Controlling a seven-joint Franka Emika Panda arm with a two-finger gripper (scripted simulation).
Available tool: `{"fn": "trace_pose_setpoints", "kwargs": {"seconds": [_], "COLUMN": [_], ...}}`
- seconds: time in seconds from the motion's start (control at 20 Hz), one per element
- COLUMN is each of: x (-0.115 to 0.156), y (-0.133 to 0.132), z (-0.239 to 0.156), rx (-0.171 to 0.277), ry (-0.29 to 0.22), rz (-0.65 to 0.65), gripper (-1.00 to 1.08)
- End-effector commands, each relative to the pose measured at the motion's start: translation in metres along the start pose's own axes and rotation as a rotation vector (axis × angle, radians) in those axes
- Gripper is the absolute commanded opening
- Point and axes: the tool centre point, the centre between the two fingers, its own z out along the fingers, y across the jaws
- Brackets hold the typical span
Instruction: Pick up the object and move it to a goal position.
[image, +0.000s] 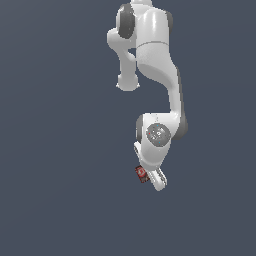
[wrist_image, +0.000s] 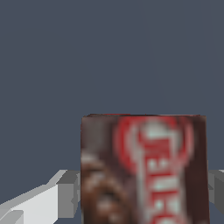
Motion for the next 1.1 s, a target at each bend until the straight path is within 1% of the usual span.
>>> {"fn": "trace_pose_setpoints", "kwargs": {"seconds": [0.0, 0.2, 0.25, 0.8, 1.05], "x": [0.0, 0.0, 0.0, 0.0, -0.003], "y": [-0.001, -0.002, -0.002, -0.002, -0.002], "z": [0.007, 0.008, 0.008, 0.007, -0.003], "rx": [0.001, 0.001, 0.001, 0.001, 0.001], "ry": [0.0, 0.0, 0.0, 0.0, 0.0], "rz": [0.0, 0.0, 0.0, 0.0, 0.0], "gripper": [1.0, 1.0, -1.0, -1.0, -1.0]}}
